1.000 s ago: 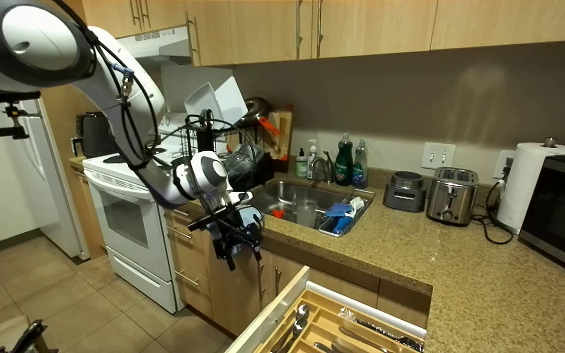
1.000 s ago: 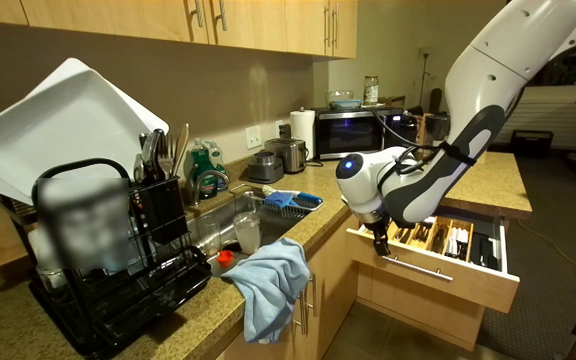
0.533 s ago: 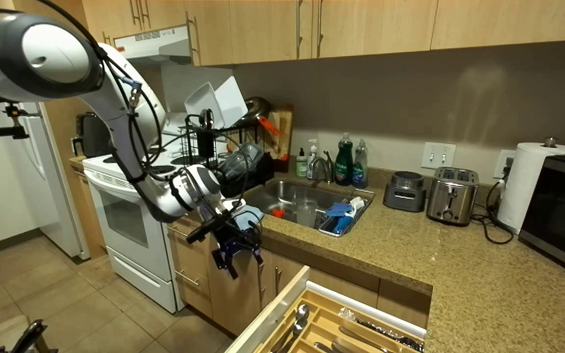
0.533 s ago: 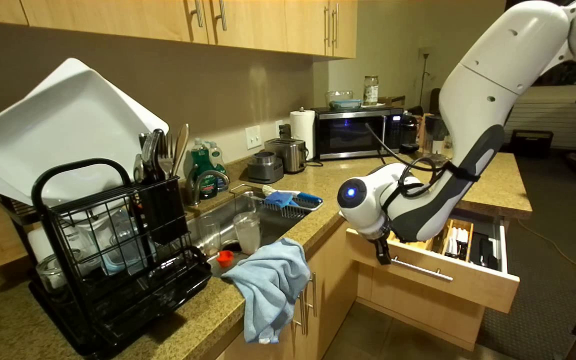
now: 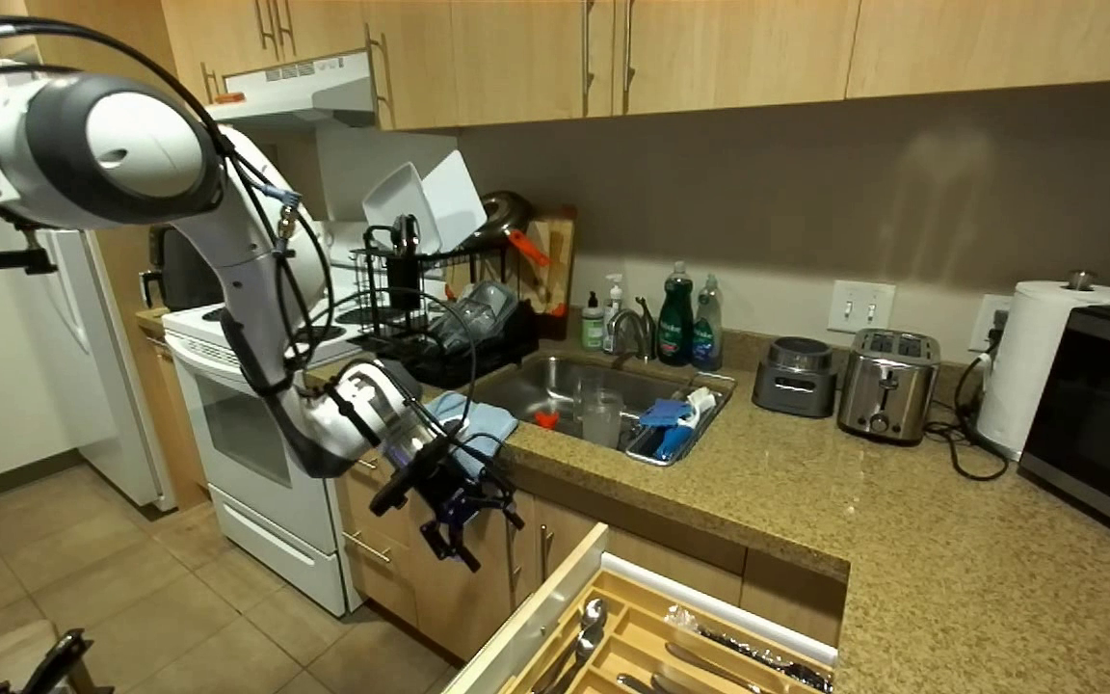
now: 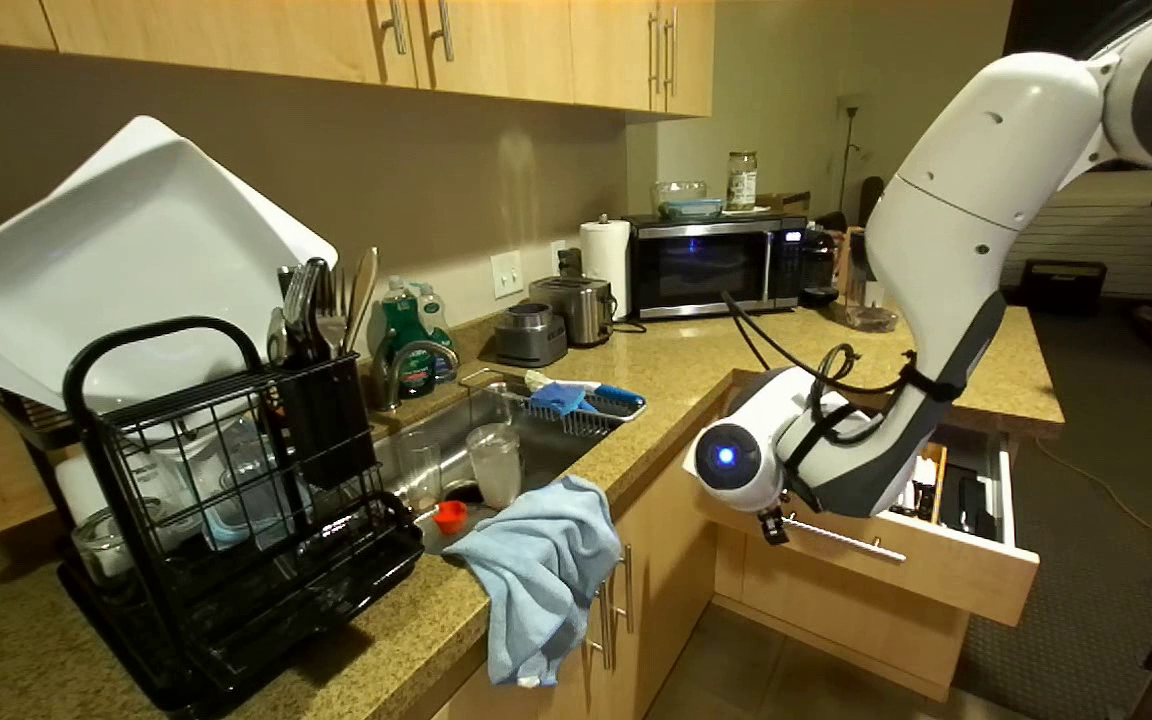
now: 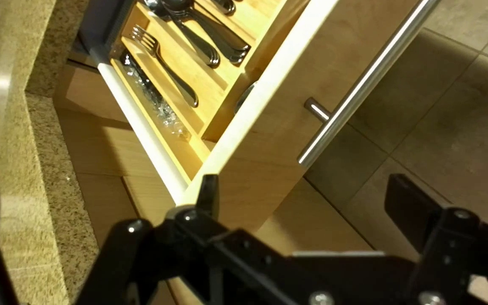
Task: Close the open drawer on the right
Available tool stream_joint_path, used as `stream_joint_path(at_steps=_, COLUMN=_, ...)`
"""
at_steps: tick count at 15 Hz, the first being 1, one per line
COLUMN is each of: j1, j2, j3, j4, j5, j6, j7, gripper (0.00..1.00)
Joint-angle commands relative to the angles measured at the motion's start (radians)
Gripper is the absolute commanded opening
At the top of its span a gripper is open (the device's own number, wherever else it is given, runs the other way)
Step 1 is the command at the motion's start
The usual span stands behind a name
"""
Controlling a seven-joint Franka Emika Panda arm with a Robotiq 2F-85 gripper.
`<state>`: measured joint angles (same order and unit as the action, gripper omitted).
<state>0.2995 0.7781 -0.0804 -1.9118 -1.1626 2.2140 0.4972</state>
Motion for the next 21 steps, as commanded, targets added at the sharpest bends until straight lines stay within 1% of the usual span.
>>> stream_joint_path(at_steps=1, j1=-0.005, j2=0.036, j3=0.004, j4=0.010, j5=-0.137, j6=-0.031, j7=0.071, gripper=1.00)
stream_joint_path(at_steps=6, j1=-0.020, j2=0.063, j3=0.040, j4=-0.001, j5=-0.265, j6=-0.079, j7=0.125, gripper=1.00)
stream_joint_path(at_steps=11, j1=-0.029, j2=0.082, j3=0.082, j4=-0.009, j5=-0.350, j6=-0.152, j7=0.136, gripper=1.00)
stream_joint_path(at_steps=14, j1=-0.036, j2=0.099, j3=0.102, j4=-0.001, j5=-0.344, j6=-0.213, j7=0.147, gripper=1.00)
stream_joint_path(at_steps=19, j1=-0.034, j2=0.142, j3=0.125, j4=0.011, j5=-0.304, j6=-0.365, j7=0.188, gripper=1.00)
stream_joint_path(at_steps=21, j1=-0.037, j2=0.155, j3=0.137, j4=0.010, j5=-0.298, j6=-0.409, j7=0.214, gripper=1.00)
